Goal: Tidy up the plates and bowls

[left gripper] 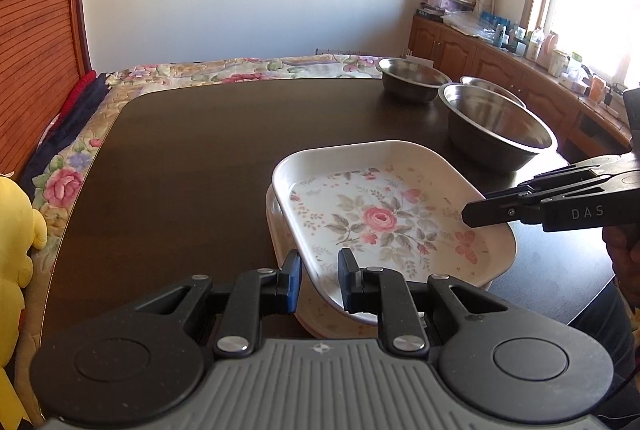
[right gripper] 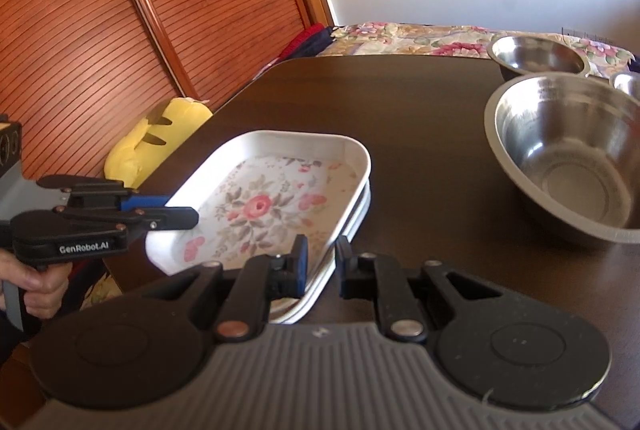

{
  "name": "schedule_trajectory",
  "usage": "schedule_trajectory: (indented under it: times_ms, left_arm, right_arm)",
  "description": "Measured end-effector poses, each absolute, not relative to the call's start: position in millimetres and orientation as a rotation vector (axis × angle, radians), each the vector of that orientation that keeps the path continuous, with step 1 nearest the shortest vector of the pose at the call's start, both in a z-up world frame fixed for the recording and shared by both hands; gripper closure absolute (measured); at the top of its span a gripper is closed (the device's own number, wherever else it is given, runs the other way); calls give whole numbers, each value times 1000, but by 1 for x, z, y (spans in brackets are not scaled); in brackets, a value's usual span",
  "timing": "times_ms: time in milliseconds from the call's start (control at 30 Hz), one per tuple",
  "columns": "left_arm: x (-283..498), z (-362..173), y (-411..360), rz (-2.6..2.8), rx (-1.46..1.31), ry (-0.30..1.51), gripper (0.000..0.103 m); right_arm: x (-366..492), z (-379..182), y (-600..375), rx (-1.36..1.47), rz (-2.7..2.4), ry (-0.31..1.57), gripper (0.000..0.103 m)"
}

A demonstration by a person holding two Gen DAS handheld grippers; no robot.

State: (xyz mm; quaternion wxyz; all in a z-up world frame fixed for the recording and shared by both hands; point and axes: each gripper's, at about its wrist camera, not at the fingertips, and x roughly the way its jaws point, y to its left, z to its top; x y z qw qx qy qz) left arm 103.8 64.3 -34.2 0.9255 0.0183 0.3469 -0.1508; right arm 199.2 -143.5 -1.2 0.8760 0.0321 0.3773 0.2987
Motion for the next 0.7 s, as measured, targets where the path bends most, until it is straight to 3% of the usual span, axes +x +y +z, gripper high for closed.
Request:
schedule_trajectory:
  times_ms: [700]
  left_arm:
    - [102,-41,66,-270,25,691,78]
  right_arm:
    - [192,-6,-141,73,607,737,86]
